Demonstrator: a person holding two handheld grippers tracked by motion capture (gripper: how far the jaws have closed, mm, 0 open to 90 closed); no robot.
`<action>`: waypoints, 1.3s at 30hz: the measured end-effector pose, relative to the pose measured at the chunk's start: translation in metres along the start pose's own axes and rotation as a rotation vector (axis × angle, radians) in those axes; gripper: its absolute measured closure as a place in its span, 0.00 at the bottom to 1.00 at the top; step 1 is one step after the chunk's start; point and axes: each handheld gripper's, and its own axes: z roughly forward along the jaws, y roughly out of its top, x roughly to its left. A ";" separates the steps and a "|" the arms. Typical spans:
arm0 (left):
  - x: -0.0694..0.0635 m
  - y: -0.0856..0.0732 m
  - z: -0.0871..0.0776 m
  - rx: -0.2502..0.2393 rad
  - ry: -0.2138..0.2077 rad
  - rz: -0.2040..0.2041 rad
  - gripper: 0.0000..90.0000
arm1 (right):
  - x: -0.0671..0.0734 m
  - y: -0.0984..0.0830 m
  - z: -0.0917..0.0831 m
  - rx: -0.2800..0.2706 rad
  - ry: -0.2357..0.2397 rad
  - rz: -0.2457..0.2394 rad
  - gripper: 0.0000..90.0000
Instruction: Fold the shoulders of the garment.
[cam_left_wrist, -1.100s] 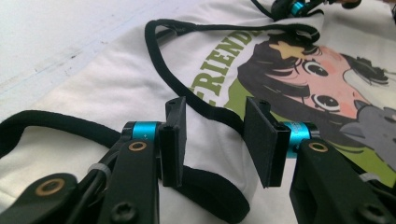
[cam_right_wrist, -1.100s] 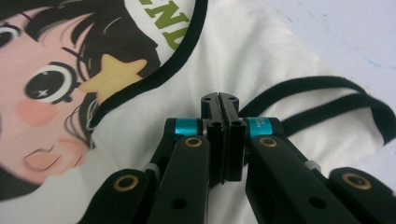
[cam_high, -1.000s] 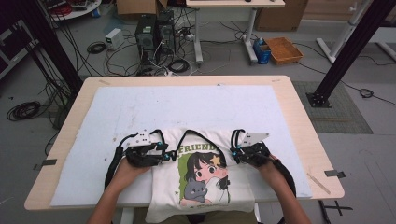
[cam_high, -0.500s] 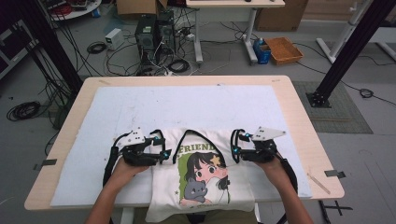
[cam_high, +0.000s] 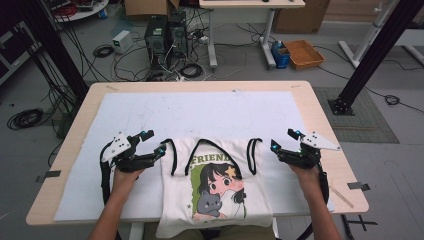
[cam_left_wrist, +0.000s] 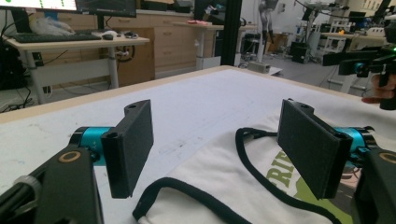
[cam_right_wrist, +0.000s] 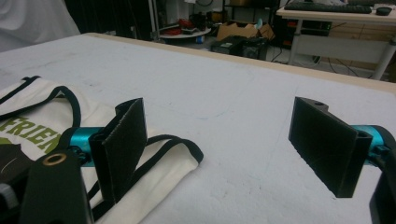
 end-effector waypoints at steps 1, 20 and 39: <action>0.000 0.000 0.000 0.006 0.000 0.002 0.30 | 0.000 0.000 0.000 0.000 -0.001 -0.003 0.22; 0.000 -0.001 0.002 0.041 0.019 0.003 0.30 | 0.005 0.001 0.006 0.044 0.033 -0.007 0.22; 0.000 -0.001 0.002 0.069 0.030 -0.006 0.30 | 0.011 0.007 0.016 0.080 0.045 -0.016 0.22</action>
